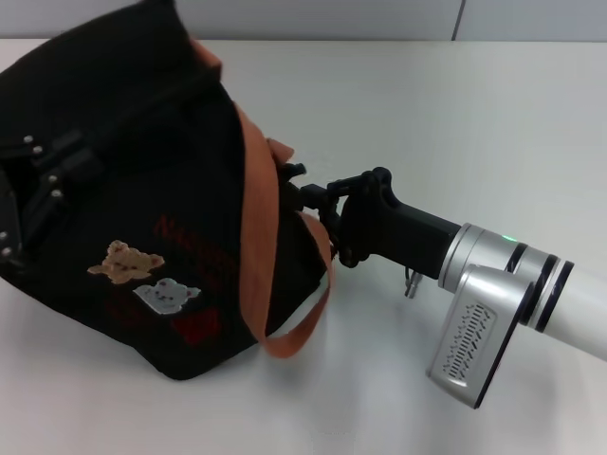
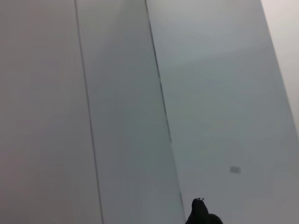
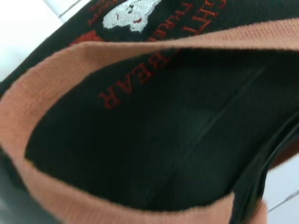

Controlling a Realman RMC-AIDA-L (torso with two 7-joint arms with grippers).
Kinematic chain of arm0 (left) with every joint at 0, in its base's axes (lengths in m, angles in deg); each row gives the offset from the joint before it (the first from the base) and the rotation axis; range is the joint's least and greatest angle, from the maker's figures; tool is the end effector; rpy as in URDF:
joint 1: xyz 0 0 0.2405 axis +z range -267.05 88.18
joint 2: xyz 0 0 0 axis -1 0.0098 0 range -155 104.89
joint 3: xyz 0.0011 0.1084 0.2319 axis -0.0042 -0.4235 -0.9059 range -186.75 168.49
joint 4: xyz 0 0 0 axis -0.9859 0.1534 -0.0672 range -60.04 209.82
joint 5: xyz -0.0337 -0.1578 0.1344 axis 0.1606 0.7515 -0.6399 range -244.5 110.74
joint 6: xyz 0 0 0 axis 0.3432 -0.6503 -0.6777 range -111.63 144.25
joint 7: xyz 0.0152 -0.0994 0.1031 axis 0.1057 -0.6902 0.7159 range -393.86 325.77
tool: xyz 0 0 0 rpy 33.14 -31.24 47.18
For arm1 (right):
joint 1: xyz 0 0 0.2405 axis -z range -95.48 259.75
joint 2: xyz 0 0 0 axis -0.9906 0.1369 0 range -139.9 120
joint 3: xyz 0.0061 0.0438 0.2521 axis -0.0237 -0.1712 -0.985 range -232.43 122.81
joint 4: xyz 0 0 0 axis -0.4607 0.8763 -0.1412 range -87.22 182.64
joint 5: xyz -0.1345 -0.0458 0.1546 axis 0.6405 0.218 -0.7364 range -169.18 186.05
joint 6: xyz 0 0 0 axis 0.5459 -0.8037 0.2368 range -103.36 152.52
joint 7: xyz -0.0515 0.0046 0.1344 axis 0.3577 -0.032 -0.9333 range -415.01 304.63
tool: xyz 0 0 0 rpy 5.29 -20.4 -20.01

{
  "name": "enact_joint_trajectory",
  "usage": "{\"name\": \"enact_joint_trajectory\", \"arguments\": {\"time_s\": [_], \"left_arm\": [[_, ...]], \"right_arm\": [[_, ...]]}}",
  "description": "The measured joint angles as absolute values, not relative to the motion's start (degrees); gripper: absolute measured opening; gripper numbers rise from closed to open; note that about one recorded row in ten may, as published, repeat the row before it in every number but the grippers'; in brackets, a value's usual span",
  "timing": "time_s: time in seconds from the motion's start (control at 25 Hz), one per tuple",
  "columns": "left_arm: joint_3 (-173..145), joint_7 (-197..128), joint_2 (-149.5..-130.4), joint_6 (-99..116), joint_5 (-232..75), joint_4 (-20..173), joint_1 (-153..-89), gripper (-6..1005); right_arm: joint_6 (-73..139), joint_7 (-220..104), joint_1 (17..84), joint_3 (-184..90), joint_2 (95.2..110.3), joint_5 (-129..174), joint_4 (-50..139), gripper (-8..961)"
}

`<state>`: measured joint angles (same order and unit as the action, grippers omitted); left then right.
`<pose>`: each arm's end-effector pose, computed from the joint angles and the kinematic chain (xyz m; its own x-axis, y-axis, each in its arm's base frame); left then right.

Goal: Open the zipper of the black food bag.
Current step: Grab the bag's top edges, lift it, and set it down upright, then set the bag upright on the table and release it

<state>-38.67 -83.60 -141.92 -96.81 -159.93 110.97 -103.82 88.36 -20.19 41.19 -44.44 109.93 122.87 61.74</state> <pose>-0.2967 0.2380 0.0745 0.6472 -0.2189 0.7302 0.2618 -0.8358 -0.4826 0.2195 0.3154 -0.1319 0.7588 0.6511 -0.0178 0.4427 -0.5356 -0.7192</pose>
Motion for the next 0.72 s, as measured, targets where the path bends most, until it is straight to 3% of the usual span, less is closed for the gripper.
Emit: {"name": "enact_joint_trajectory", "arguments": {"time_s": [0.72], "left_arm": [[-34.8, -82.6, -141.54, -93.4, -160.0, 105.2, -101.3, 98]], "right_arm": [[94.1, -24.0, 42.9, -50.6, 109.93, 122.6, 61.2, 0]]}}
